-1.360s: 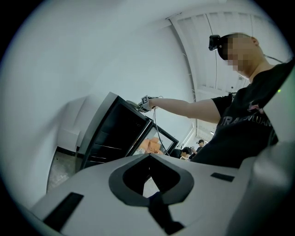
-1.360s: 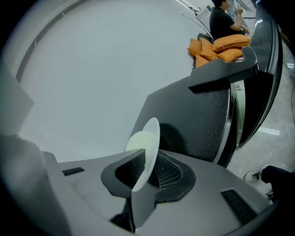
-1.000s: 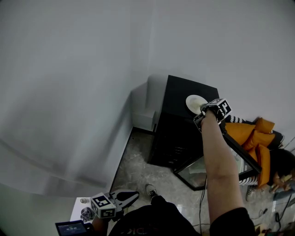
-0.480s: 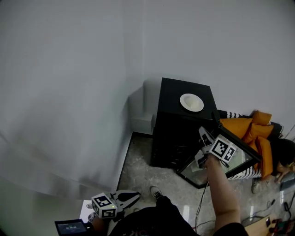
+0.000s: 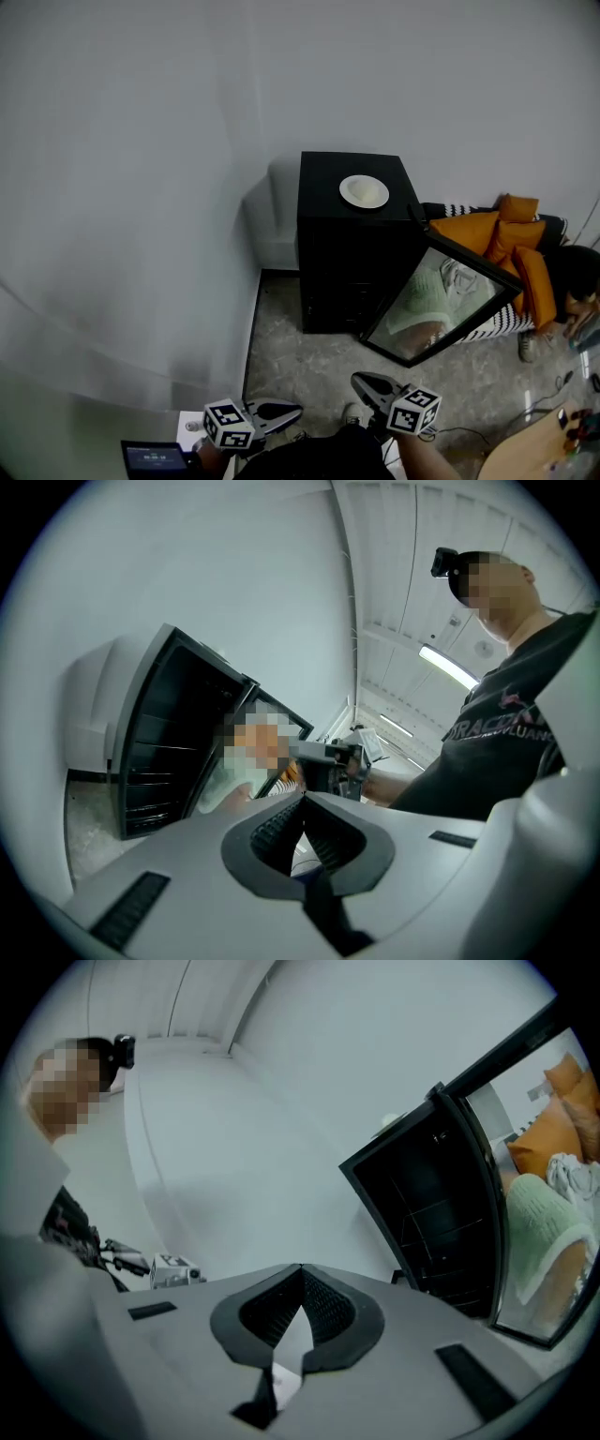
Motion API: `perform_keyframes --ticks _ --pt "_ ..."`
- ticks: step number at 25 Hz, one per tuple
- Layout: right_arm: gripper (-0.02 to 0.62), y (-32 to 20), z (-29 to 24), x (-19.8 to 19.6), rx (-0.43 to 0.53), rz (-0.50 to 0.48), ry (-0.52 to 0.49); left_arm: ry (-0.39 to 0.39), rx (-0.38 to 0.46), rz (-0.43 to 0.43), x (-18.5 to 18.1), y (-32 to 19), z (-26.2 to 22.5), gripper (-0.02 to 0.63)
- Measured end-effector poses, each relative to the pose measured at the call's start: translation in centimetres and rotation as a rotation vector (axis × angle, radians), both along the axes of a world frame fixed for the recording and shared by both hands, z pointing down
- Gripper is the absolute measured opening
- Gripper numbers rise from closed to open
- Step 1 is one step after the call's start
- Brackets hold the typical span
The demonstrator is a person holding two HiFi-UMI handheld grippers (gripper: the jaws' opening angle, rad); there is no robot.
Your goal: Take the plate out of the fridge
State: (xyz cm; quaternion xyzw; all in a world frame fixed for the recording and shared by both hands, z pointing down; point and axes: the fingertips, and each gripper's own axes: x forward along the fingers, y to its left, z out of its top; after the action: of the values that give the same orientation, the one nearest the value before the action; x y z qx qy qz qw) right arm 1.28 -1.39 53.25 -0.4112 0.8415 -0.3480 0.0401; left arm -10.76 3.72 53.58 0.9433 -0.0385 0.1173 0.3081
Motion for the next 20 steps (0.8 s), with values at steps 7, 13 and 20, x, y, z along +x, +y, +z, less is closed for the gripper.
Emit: perform_keyframes --ticks 7,13,20 --pt "0.006 6.5 -0.1 -0.1 0.001 -0.080 0.129 -0.005 -0.010 0.052 4.1 2.7 -0.6 -0.002" --pt "0.006 10.7 -0.2 1.9 0.065 -0.157 0.147 0.000 -0.031 0.061 9.0 6.6 -0.7 -0.002" --pt "0.006 15.6 1.1 4.3 0.062 -0.265 0.161 -0.018 -0.036 0.003 12.8 11.2 -0.3 -0.002"
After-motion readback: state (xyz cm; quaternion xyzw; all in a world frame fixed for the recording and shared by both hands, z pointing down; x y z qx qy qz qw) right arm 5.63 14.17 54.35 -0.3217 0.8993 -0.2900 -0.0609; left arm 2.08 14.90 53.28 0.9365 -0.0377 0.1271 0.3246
